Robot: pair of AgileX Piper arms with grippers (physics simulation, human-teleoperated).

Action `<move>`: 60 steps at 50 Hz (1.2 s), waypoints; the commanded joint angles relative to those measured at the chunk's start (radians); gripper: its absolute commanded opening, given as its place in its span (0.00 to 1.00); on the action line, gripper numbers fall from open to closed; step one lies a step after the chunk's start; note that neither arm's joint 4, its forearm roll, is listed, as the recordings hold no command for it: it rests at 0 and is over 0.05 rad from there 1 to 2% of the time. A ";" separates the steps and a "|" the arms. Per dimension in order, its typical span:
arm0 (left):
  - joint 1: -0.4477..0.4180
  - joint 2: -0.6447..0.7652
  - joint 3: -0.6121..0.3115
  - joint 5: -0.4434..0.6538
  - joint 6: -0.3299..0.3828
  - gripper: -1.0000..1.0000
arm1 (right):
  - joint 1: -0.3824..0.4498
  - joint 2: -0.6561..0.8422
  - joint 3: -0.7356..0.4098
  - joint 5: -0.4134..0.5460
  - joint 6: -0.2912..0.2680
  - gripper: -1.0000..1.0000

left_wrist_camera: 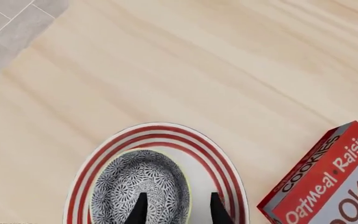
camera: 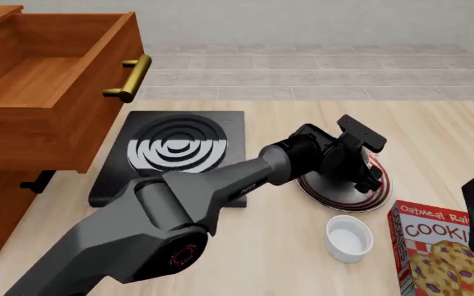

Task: Pick the akita bowl in the top layer of the wooden cabinet and place it on the plate.

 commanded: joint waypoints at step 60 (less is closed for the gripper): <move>0.024 -0.258 0.208 -0.017 0.065 1.00 | 0.004 -0.002 -0.006 -0.005 -0.038 1.00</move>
